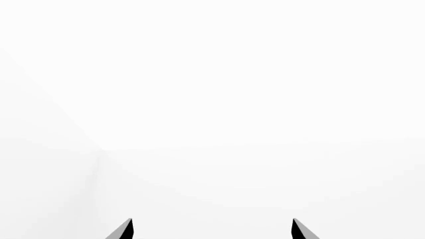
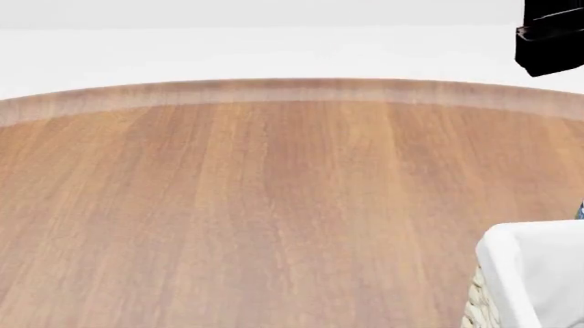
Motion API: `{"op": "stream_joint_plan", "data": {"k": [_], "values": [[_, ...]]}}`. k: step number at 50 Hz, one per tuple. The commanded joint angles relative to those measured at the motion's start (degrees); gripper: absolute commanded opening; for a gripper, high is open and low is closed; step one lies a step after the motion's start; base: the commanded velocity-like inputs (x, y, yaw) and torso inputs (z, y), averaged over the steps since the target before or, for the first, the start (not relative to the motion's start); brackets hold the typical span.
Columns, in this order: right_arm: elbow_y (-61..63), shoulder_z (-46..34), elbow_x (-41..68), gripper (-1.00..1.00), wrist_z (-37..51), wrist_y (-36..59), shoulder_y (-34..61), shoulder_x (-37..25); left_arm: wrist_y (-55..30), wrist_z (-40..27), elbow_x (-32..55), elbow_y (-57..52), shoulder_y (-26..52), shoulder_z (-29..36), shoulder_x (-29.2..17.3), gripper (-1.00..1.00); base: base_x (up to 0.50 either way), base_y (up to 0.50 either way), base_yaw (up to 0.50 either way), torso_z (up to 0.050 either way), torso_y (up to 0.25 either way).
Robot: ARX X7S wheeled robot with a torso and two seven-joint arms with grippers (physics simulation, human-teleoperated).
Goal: Pick the milk and place it in the basket.
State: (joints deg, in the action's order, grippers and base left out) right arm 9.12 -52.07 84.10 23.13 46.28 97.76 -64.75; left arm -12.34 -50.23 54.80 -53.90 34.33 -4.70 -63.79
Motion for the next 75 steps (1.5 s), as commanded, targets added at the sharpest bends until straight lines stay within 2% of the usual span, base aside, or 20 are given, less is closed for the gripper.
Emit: {"op": "stream_joint_plan", "data": {"k": [1, 10, 16, 22, 36, 44, 52, 55, 65, 75], "values": [[2.6, 3.4, 3.5, -1.0, 2.7, 4.9, 2.4, -10.2, 0.1, 0.2, -0.6, 0.1, -0.1, 0.6, 0.5, 1.0, 0.0, 0.0, 0.0, 0.0, 0.01], [2.2, 3.9, 7.3, -1.0, 5.9, 8.5, 2.5, -15.5, 0.6, 0.6, -1.2, 0.4, -1.0, 0.4, 0.8, 1.0, 0.0, 0.0, 0.0, 0.001, 0.001], [2.2, 3.1, 8.9, -1.0, 4.1, 10.0, 1.2, -18.5, 0.5, 0.5, -1.2, 0.3, -1.0, 0.4, 0.7, 1.0, 0.0, 0.0, 0.0, 0.0, 0.0], [2.2, 2.5, 7.2, -1.0, 1.1, 15.0, 1.5, -19.2, 0.5, 0.5, -1.1, 0.3, -0.9, 0.6, 0.8, 1.0, 0.0, 0.0, 0.0, 0.0, 0.002], [0.7, 1.3, 7.4, -1.0, -1.7, 15.2, -0.7, -19.5, 0.3, 0.4, -0.6, 0.4, -0.3, 0.5, 0.5, 1.0, 0.0, 0.0, 0.0, 0.001, 0.001], [-0.4, 0.6, 6.0, -1.0, -4.7, 17.3, -1.1, -17.8, 0.4, 0.4, -0.7, 0.6, -0.1, 0.7, 0.6, 1.0, 0.0, 0.0, 0.0, 0.0, 0.001], [-5.3, -0.1, 2.8, -1.0, -8.9, 20.6, 0.1, -13.5, 0.3, 0.5, -0.8, 0.5, 0.1, 1.0, 0.7, 1.0, 0.0, 0.0, 0.0, 0.001, 0.001], [-7.0, -0.8, 1.2, -1.0, -13.4, 22.9, 1.1, -11.4, 0.3, 0.4, -0.7, 0.4, 0.0, 1.0, 0.7, 1.0, 0.0, 0.0, 0.0, 0.0, 0.0], [-12.4, -4.4, -5.3, -1.0, -20.5, 32.6, 6.2, -5.6, 0.2, 0.4, -0.9, 0.4, -0.1, 1.0, 0.6, 1.0, 0.0, 0.0, 0.0, 0.0, 0.002], [-15.4, -5.9, -5.0, -1.0, -20.8, 36.3, 6.6, -4.3, 0.3, 0.4, -0.9, 0.4, -0.4, 0.9, 0.6, 1.0, 0.0, 0.0, 0.0, 0.001, 0.001]]}}
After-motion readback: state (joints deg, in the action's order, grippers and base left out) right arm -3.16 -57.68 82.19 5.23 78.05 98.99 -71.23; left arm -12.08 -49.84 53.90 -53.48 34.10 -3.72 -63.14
